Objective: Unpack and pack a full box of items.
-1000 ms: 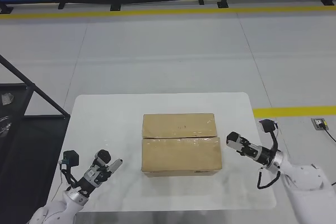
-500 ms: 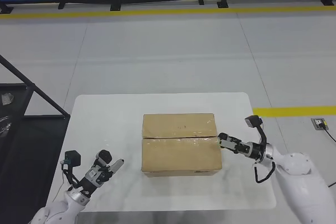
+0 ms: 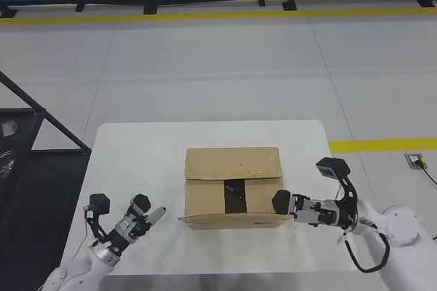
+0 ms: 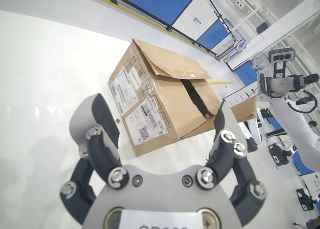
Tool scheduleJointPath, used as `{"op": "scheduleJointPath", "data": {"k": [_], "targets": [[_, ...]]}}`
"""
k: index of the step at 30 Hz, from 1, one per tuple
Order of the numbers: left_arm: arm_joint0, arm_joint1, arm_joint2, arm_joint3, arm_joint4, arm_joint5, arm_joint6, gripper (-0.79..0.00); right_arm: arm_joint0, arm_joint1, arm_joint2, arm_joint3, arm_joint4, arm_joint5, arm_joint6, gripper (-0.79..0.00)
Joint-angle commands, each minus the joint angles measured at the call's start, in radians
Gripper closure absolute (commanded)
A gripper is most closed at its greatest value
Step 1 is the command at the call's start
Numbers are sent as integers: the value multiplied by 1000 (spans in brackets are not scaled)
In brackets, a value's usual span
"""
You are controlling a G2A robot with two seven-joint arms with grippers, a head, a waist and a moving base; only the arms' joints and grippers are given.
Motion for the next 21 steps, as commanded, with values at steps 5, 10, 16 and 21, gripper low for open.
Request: {"op": "scheduleJointPath", "data": {"k": [5, 10, 16, 21], "targets": [[-10, 4, 49, -7, 119, -59, -49, -785, -81, 82, -80, -53, -253, -120, -121, -785], [-19, 12, 73, 13, 194, -118, -111, -785, -77, 144, -171, -11, -342, -229, -230, -785], [-30, 18, 95, 35, 287, -144, -135, -785, 3, 169, -213, 103, -47, -244, -245, -785], [-27, 19, 109, 44, 332, -123, -103, -785, 69, 161, -217, 214, 152, -161, -242, -785]]}}
